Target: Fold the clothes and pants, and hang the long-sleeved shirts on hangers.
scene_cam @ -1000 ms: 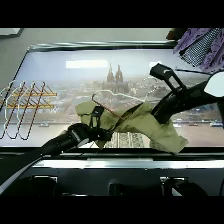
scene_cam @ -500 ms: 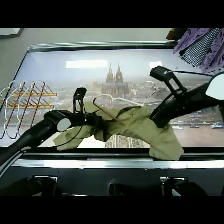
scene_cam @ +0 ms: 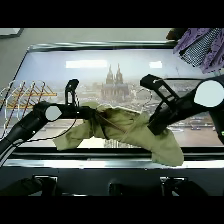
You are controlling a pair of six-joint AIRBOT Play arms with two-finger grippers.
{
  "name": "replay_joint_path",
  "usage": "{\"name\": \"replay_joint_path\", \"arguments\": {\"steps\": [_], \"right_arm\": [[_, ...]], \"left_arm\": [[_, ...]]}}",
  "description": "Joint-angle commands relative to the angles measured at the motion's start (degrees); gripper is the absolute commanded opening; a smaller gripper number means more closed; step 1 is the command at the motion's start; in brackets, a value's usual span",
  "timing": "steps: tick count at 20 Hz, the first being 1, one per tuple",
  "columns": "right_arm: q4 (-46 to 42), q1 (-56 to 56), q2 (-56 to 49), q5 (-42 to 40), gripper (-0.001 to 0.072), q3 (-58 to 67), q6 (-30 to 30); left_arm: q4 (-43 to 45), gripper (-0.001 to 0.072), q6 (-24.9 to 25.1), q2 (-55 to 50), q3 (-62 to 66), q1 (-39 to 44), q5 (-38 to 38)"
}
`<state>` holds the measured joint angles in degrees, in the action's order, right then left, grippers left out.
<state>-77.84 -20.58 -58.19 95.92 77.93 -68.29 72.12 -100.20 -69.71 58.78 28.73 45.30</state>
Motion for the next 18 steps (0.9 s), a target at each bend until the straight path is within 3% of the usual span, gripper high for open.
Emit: {"name": "replay_joint_path", "arguments": {"steps": [1, 18], "right_arm": [[-0.9, -0.4, 1.9, 1.9, 0.0028, 0.0, -0.8], [-7.4, -0.4, -4.2, -6.0, 0.0028, -1.3, 3.1]], "left_arm": [[-0.7, 0.0025, 1.3, -0.6, 0.3, -1.2, 1.2], [-1.2, 0.0026, 3.6, -0.8, 7.2, -1.3, 2.8]]}}
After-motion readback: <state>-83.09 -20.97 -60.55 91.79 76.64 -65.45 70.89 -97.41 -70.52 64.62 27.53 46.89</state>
